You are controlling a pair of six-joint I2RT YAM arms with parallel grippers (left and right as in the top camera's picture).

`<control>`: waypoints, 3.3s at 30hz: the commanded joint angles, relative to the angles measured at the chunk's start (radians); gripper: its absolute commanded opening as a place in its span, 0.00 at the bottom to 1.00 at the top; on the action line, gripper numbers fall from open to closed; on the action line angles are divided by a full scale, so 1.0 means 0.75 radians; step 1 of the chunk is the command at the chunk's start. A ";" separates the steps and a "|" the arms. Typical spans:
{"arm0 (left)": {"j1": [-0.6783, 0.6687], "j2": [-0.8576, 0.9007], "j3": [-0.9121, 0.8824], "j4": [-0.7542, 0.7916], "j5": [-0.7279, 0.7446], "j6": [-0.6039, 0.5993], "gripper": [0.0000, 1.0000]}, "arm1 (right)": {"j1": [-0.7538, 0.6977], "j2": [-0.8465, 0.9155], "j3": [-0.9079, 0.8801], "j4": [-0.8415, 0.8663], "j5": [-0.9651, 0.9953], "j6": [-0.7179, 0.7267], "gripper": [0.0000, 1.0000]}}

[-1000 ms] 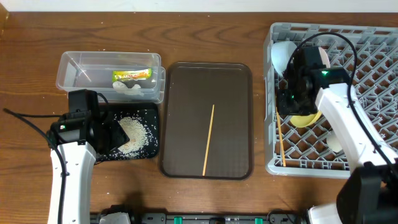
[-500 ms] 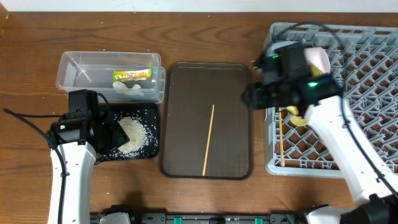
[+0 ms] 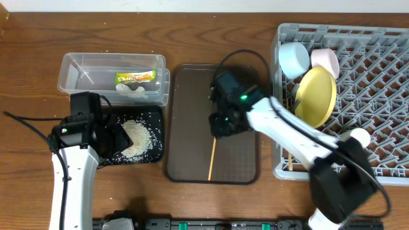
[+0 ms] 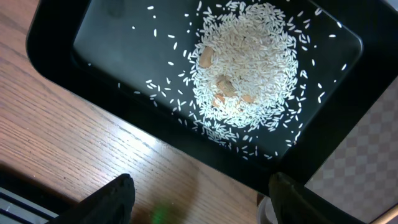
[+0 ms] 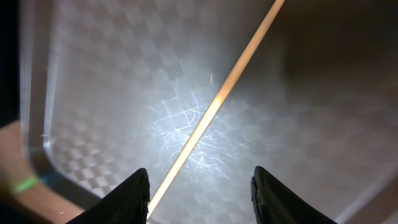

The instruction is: Sort waste into correct bins and load items into the dishwasher rack

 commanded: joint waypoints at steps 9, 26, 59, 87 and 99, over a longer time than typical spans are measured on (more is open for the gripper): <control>0.008 -0.005 0.008 -0.003 -0.007 -0.011 0.72 | 0.067 0.201 0.015 -0.011 0.160 0.240 0.33; 0.008 -0.005 0.008 -0.004 -0.007 -0.012 0.72 | -0.063 0.053 0.018 -0.098 0.289 0.250 0.01; 0.008 -0.005 0.008 -0.003 -0.007 -0.012 0.72 | -0.632 -0.275 0.002 -0.317 0.383 -0.185 0.27; -0.454 0.000 0.009 0.170 0.229 0.330 0.80 | -0.684 -0.662 0.002 -0.190 0.213 -0.191 0.73; -0.502 -0.149 0.001 -0.020 0.092 0.300 0.82 | -0.725 -0.936 -0.083 -0.341 0.235 -0.193 0.99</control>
